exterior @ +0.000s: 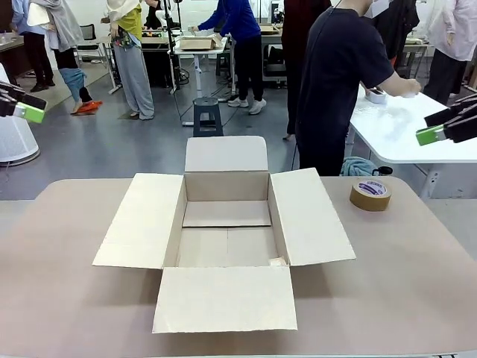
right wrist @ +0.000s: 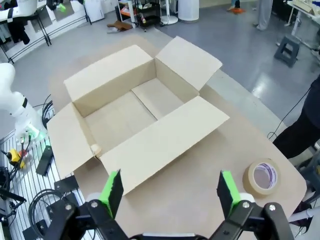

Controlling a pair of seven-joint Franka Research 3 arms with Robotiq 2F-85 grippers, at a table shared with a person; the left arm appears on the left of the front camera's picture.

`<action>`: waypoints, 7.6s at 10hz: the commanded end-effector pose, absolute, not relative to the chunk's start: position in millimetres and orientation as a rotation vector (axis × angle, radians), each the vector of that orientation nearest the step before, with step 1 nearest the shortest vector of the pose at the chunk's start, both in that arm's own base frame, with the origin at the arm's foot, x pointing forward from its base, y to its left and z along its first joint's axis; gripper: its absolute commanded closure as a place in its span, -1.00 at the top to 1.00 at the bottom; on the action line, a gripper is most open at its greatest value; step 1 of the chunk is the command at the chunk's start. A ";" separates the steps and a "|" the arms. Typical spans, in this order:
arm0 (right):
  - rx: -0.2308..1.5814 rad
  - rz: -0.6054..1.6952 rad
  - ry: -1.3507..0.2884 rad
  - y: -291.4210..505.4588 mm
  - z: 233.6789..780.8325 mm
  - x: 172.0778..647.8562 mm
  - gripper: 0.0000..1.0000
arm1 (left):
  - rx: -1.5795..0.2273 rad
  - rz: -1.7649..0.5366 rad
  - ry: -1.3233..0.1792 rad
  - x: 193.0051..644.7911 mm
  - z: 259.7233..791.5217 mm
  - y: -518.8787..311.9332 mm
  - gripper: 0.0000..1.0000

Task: Wrap the clocks to prevent damage.
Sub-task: Open the side flaps of the Package Box.

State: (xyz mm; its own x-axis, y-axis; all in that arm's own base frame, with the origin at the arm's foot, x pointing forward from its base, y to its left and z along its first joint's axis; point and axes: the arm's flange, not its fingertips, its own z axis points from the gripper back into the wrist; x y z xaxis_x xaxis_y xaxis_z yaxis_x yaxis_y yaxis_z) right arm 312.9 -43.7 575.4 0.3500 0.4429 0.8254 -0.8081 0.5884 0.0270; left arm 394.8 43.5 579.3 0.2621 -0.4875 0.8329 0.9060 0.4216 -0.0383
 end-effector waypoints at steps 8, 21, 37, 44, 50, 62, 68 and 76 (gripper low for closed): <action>0.756 1.228 -0.729 -60.8 595.7 318.7 1.00 | -0.833 -1.305 -0.644 407.6 604.8 41.5 1.00; 0.741 1.203 -0.754 -50.1 590.0 328.2 1.00 | -0.840 -1.362 -0.675 399.1 592.5 31.8 1.00; 0.720 1.172 -0.755 -60.9 599.6 316.4 -1.00 | -0.793 -1.406 -0.676 393.2 596.8 33.2 -1.00; 0.717 1.190 -0.731 -63.1 606.1 316.9 -1.00 | -0.797 -1.413 -0.683 395.5 603.1 36.2 -1.00; 0.522 0.828 -0.602 21.4 606.8 326.5 -0.98 | -0.495 -1.340 -0.496 399.2 609.9 -37.6 -0.99; 0.244 0.391 -0.452 166.9 552.4 327.4 -0.98 | -0.068 -1.199 -0.241 385.0 587.6 -176.3 -0.98; 0.097 -0.023 -0.427 208.3 490.6 323.9 -0.98 | 0.160 -0.475 -0.278 363.1 523.6 -224.3 -0.98; 0.163 0.029 -0.277 180.6 427.8 383.0 -0.98 | 0.058 -0.290 -0.271 409.9 443.2 -204.9 -0.98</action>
State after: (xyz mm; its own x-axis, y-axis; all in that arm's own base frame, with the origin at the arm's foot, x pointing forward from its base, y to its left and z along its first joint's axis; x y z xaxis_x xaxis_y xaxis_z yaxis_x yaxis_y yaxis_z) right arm 375.8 176.4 430.0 0.9636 -0.0097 0.2670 -0.0310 0.9886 0.1476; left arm 403.7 -201.2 450.6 0.9130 -0.3321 0.2371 0.3152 0.9430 0.1070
